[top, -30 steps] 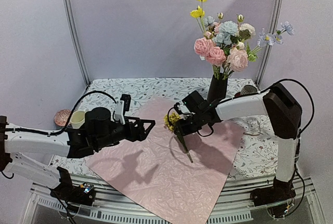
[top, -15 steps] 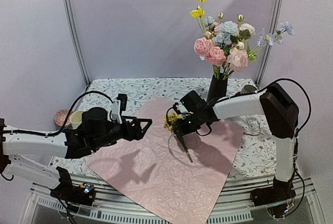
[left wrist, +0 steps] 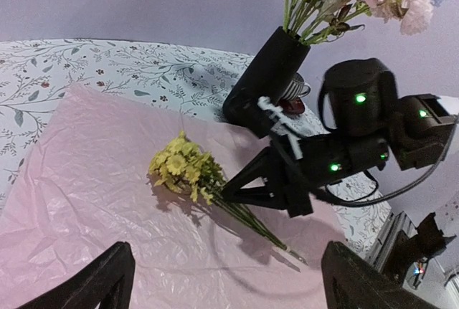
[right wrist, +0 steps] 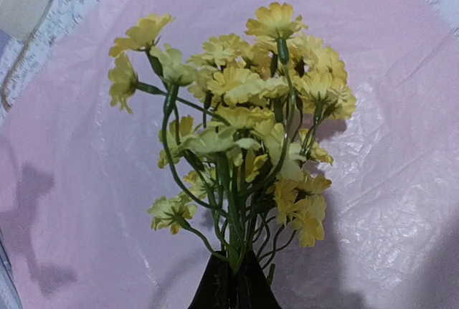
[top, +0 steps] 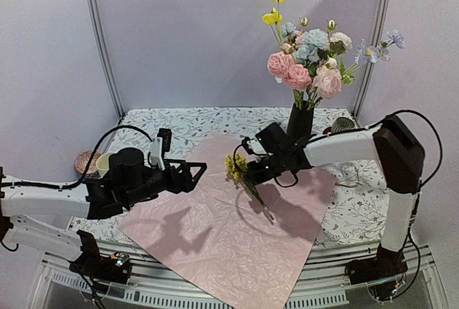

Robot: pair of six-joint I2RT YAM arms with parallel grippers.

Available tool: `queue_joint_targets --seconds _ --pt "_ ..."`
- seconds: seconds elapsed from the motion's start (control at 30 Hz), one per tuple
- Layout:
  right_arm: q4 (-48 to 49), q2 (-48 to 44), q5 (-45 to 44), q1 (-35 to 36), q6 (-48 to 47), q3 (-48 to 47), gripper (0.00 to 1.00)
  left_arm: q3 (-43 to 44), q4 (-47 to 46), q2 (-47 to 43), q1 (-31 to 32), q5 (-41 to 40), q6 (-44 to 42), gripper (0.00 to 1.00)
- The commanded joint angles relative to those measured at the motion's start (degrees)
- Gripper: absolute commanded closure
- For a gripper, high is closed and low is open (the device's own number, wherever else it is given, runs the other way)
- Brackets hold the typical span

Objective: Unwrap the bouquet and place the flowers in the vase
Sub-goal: Pick up the fake flower from the flattened wrapping paper, then pass from the right arm to the left

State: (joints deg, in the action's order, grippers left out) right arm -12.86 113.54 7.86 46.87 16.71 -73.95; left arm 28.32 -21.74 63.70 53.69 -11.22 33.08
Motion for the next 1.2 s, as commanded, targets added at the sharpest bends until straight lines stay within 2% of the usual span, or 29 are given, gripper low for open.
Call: queue_joint_targets --seconds 0.0,0.17,0.33,0.6,0.67,0.77,0.87,1.0,1.1,1.17 --pt "12.1 -13.7 -3.4 0.4 -0.3 9.2 0.94 -0.7 0.4 -1.3 -0.8 -0.2 -0.3 0.08" --pt "30.3 -30.2 -9.5 0.3 -0.3 26.0 0.94 -0.7 0.3 -1.2 -0.9 0.1 -0.3 0.08" --pt "49.3 -44.6 -20.5 0.3 -0.2 42.7 0.96 -0.6 0.1 -1.2 -1.1 0.7 -0.1 0.08" --pt "74.9 -58.8 -41.4 0.1 -2.0 61.0 0.97 -0.3 0.1 -1.3 -1.4 1.3 0.1 0.08" --pt "77.4 -60.4 -45.4 -1.0 -3.1 62.2 0.98 -0.2 0.1 -1.2 -1.4 1.4 0.1 0.08" --pt "79.6 -62.4 -45.7 -3.7 -4.1 61.9 0.98 0.2 0.0 -1.0 -1.4 1.4 0.0 0.08" --pt "93.6 -62.8 -44.2 -7.0 -5.4 64.5 0.98 0.9 0.3 -0.5 -1.4 1.7 0.0 0.08" --pt "110.1 -57.6 -40.4 -11.7 -9.6 64.1 0.98 1.4 0.4 0.1 -1.4 2.0 0.0 0.08" --pt "117.2 -51.8 -35.0 -14.3 -12.0 61.4 0.98 1.9 0.7 0.3 -1.4 2.1 0.0 0.08" --pt "118.0 -48.1 -31.6 -16.0 -13.1 58.9 0.98 2.2 1.0 0.5 -1.4 2.0 -0.2 0.08"
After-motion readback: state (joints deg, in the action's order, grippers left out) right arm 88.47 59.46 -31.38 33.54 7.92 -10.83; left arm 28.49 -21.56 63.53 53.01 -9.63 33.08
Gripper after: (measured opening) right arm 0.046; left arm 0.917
